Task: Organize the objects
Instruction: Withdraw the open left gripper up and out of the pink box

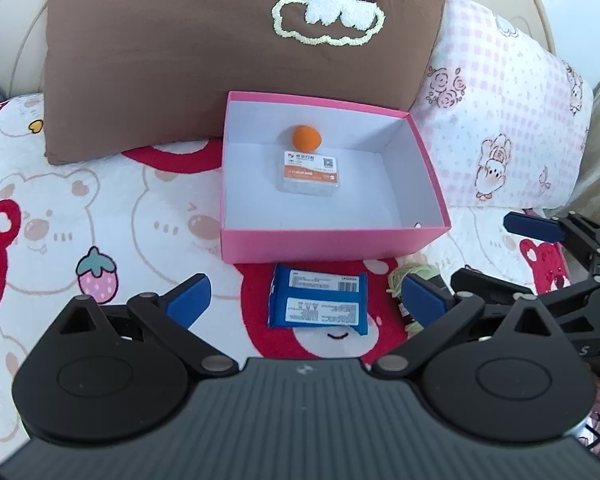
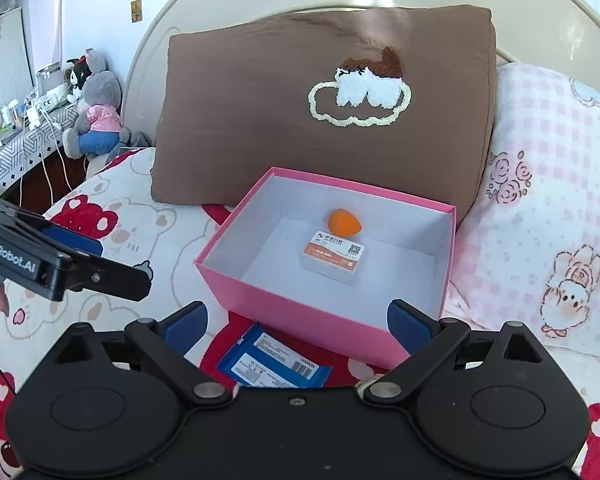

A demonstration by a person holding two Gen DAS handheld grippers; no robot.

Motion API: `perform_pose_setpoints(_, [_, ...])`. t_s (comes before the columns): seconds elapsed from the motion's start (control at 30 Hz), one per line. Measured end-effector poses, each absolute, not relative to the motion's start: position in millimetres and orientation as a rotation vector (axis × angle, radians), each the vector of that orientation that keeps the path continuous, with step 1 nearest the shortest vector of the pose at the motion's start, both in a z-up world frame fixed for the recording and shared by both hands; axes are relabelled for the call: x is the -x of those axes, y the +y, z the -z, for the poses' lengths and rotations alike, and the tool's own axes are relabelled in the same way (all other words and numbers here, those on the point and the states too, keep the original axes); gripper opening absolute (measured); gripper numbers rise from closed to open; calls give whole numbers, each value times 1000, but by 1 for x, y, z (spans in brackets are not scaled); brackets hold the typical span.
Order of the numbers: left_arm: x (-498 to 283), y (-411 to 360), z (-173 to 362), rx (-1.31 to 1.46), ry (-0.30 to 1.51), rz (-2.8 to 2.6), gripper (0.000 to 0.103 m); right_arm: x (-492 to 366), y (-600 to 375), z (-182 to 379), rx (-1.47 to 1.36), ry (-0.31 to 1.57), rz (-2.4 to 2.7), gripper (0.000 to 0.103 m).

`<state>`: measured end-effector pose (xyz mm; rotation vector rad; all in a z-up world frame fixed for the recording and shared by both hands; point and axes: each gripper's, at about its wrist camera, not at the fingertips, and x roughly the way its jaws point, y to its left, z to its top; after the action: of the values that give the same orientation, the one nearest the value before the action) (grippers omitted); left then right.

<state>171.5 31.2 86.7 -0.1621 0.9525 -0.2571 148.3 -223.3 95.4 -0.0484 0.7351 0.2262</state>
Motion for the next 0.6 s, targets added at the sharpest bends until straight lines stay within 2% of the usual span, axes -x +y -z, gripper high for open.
perform_pose_setpoints(0.6, [-131, 24, -90, 70, 952, 259, 103, -115, -215, -100, 53, 831, -240, 98])
